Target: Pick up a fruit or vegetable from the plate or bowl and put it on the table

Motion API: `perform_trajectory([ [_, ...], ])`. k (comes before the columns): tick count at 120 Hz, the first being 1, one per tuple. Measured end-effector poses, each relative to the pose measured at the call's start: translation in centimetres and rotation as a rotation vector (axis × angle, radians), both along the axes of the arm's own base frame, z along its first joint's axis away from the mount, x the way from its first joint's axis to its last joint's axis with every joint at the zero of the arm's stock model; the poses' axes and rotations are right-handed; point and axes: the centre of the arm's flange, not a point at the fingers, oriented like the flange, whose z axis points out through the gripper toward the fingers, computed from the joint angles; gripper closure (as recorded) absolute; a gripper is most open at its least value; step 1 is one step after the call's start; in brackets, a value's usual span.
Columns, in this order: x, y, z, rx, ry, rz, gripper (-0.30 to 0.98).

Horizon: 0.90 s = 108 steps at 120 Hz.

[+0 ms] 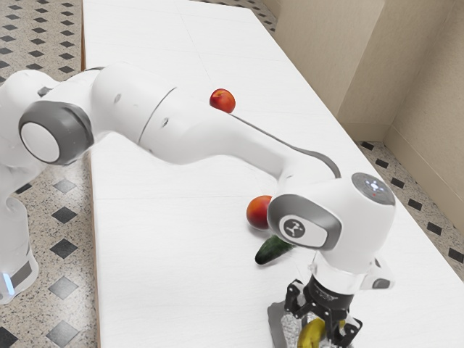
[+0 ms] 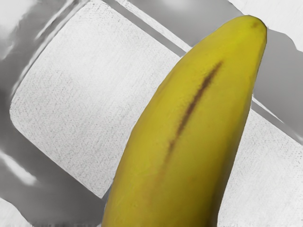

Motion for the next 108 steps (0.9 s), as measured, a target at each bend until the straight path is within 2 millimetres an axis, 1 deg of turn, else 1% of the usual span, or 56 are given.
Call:
perform_trajectory([
  [10,-0.8,0.9,1.4,-0.001,-0.009,-0.001,0.51],
  [16,-1.6,1.7,2.1,-0.001,-0.008,-0.001,0.51],
  [32,-4.4,4.6,3.6,-0.006,-0.001,0.005,0.52],
  [43,-6.6,6.7,4.2,-0.012,0.004,0.01,0.52],
  [57,-8.8,8.5,4.9,-0.022,0.005,0.01,0.52],
  [71,-11.0,10.4,5.0,-0.027,0.014,0.011,0.52],
  [79,-11.4,11.5,5.0,-0.031,0.015,0.021,0.52],
  [89,-11.2,12.9,5.1,-0.036,0.013,0.042,0.52],
  [102,-11.5,13.3,5.3,-0.042,0.009,0.045,0.52],
  [104,-11.5,13.3,5.3,-0.043,0.008,0.045,0.5],
  [108,-11.5,13.4,5.3,-0.044,0.008,0.046,0.4],
])
